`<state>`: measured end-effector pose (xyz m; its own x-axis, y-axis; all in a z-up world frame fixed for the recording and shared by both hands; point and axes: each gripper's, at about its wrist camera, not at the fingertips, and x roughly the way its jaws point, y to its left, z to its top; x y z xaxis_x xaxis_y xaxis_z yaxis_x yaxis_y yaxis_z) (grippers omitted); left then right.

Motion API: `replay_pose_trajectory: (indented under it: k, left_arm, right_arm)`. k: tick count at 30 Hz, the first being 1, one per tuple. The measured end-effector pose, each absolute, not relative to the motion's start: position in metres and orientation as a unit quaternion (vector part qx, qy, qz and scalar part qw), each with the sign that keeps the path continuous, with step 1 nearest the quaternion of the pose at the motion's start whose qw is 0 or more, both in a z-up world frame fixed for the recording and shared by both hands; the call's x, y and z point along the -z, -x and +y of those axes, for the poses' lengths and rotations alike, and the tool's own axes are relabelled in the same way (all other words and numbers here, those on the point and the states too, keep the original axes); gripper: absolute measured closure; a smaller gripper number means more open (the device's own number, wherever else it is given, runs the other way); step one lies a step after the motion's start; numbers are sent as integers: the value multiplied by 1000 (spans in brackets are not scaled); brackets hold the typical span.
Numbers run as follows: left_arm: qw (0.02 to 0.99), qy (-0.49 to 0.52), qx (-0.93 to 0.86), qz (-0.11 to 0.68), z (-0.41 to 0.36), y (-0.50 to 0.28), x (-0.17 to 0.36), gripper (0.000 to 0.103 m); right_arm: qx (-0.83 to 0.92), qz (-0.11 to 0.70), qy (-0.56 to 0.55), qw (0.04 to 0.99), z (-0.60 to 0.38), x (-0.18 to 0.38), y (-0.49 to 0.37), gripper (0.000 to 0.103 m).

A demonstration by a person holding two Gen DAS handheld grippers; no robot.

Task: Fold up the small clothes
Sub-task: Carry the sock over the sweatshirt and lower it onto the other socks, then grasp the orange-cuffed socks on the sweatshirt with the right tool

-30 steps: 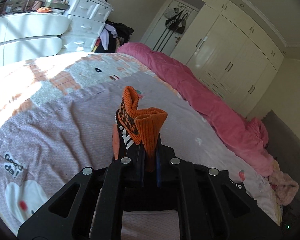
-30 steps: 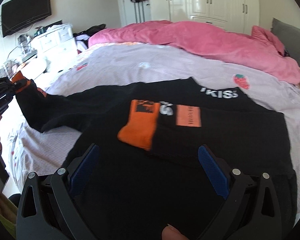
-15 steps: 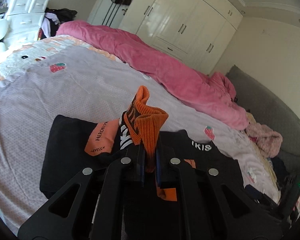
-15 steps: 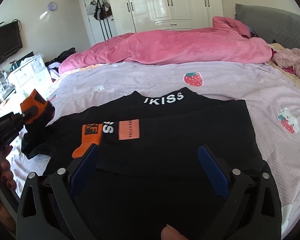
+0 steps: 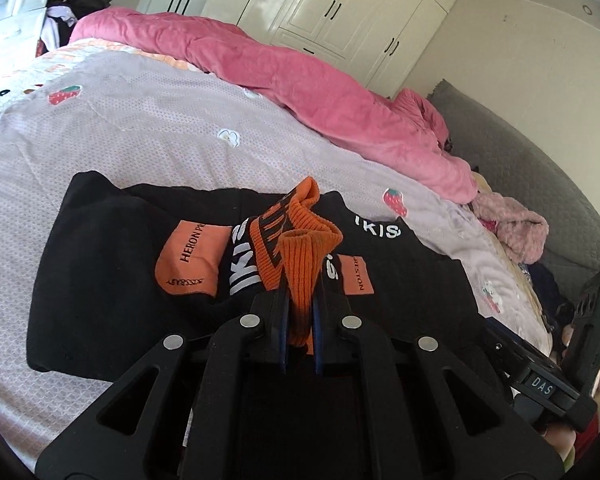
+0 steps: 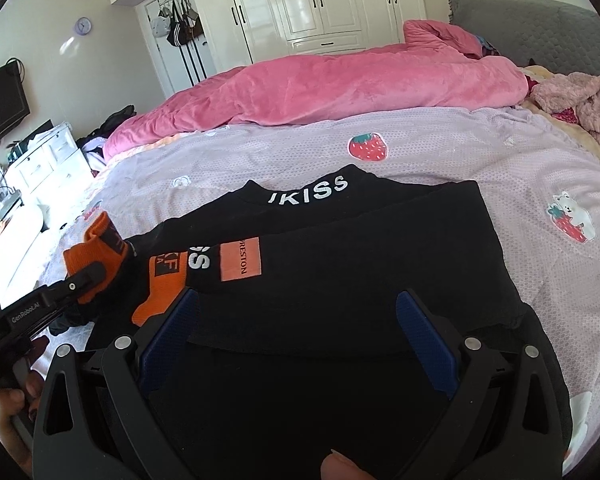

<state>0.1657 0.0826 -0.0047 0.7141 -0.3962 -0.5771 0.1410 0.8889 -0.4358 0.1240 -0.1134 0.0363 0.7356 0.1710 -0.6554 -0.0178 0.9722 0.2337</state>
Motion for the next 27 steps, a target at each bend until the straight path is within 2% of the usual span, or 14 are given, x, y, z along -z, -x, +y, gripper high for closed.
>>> replay_pose_trajectory:
  k: [3,8,10,14,22,24,26,27]
  left_arm:
    - [906,176,149,356,80,-167,7,99]
    - [899,173,170,364,77,-166,5,89]
    - [900,172,174,361,78,-164,3,89]
    - [903,185,175,347,92,-158,-4,77]
    - [921,182,70,338,135,-157,-6,76]
    - [920,183,47,342,145,-157,-4,72]
    - [923,176,27,342,150,-156,-5,59]
    - [924,172,17,341,152,-156,-5,57]
  right_arm:
    - [-52,360,-105,926,-111,-36,-123,5]
    - [-61,363,-113,923,-105,-36,-126,5]
    - [-64,365,-115,922,-102,-37,-128,5]
    - [-79,369,-113,919,-90,-38,-133,5]
    - [-129,382,-91,910,-49,-36,-142,5]
    - [-142,386,-81,908,-36,-35,-146,5]
    - [-149,390,-65,907,-24,-34,-152,5]
    - [-154,391,-55,906,-18,-33,-155,5]
